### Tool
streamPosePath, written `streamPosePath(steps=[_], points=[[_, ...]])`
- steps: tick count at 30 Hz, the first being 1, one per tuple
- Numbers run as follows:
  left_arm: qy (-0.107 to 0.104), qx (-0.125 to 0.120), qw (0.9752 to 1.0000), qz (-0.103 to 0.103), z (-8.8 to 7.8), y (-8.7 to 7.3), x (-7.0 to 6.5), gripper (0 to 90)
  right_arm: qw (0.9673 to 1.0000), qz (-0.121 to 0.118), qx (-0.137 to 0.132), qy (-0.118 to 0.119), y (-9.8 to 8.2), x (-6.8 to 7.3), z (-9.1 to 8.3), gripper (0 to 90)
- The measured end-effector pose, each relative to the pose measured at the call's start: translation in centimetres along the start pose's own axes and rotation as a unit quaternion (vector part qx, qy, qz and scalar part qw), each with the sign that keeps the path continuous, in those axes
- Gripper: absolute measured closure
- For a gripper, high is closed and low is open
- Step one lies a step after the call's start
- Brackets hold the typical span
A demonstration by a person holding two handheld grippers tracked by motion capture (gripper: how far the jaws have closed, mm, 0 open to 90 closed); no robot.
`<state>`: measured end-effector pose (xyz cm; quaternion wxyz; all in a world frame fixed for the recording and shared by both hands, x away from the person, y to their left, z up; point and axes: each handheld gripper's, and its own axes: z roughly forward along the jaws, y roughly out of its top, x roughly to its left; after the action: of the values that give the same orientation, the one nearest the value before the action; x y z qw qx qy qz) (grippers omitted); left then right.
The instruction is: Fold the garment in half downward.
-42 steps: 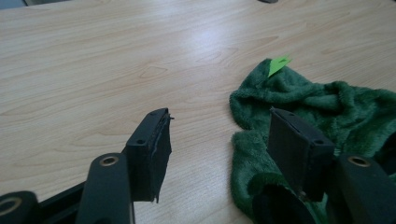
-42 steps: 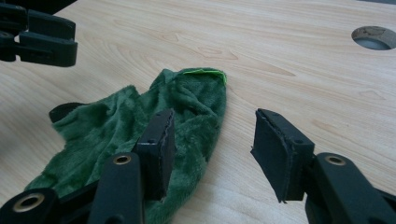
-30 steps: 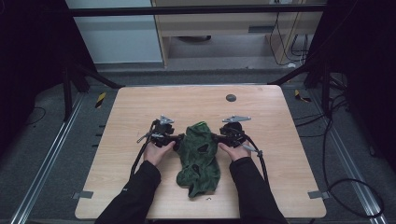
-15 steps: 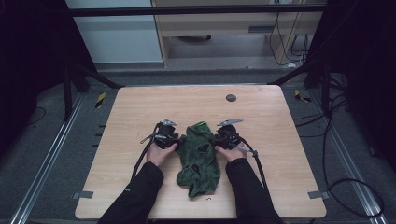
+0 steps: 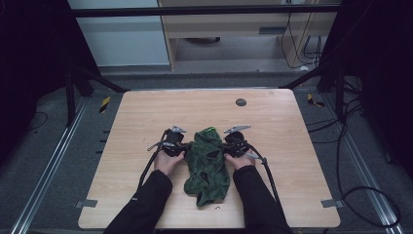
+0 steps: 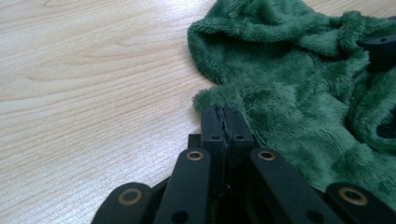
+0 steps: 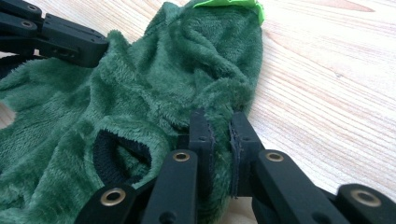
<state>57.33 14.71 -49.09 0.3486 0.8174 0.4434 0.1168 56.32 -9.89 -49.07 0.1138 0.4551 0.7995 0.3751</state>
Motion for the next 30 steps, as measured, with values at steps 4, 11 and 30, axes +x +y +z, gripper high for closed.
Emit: streamPosePath(steps=[4, 11, 30], points=[[-0.007, -0.009, 0.9999, 0.008, -0.7, 0.2, -0.3, 89.4, 1.0000, 0.000, -0.006, 0.001, 0.2, 0.0, -0.4, 82.7], [-0.013, -0.036, 0.9991, 0.017, -2.3, 1.2, -0.9, 89.6, 0.9995, -0.003, -0.030, 0.009, 0.8, 0.1, -1.5, 82.8], [-0.014, -0.115, 0.9909, 0.069, -8.1, 3.7, -3.3, 89.5, 0.9926, -0.051, -0.106, 0.032, 2.9, 1.5, -6.1, 82.6]])
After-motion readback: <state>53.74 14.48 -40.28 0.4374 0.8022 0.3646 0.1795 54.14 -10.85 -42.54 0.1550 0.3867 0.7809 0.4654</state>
